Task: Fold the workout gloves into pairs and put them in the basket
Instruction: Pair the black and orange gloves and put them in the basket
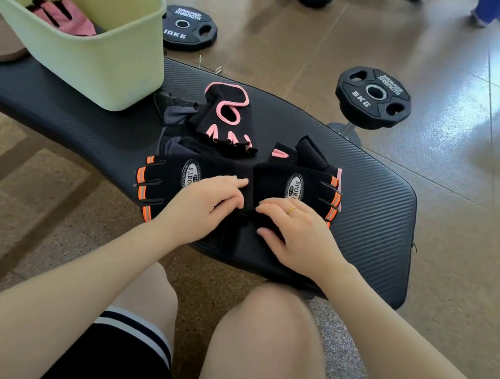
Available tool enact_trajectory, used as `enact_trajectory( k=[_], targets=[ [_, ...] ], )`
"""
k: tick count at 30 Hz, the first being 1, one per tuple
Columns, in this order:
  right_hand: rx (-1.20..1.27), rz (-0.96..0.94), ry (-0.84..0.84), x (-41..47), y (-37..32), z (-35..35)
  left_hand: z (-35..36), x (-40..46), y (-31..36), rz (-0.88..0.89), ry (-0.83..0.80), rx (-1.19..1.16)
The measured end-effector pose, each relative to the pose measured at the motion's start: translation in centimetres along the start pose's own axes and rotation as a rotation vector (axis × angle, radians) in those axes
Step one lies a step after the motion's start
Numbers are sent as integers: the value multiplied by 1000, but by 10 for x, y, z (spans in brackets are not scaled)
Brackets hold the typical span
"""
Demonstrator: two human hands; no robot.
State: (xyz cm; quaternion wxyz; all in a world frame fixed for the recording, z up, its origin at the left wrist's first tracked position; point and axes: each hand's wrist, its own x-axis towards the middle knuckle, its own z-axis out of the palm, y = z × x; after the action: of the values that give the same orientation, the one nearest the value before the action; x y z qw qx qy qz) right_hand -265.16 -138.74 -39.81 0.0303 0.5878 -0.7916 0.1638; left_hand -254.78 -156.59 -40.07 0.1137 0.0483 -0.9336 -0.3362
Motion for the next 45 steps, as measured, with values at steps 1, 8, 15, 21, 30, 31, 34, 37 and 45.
enact_trajectory(
  k=[1,8,15,21,30,31,34,37,45],
  targets=[
    [16,-2,-12,-2,-4,-2,-3,2,-1,-6,-19,-13],
    [-38,-147,-111,12,-19,2,-16,12,-6,7,-142,36],
    [-11,-160,-131,13,-31,-4,-20,9,-13,85,-198,5],
    [128,145,-85,36,-27,-18,-22,10,-16,141,-171,33],
    [247,589,-194,64,-19,-6,-20,-7,-13,102,-22,132],
    [249,635,-189,64,-20,-6,-21,-11,-15,185,-58,166],
    [241,746,-186,66,-20,-8,-17,-14,-21,322,-81,304],
    [142,760,-188,67,-21,-12,-16,-10,-15,356,-102,504],
    [-89,265,-231,81,-20,-22,-31,-28,-6,362,-43,621]
  ],
)
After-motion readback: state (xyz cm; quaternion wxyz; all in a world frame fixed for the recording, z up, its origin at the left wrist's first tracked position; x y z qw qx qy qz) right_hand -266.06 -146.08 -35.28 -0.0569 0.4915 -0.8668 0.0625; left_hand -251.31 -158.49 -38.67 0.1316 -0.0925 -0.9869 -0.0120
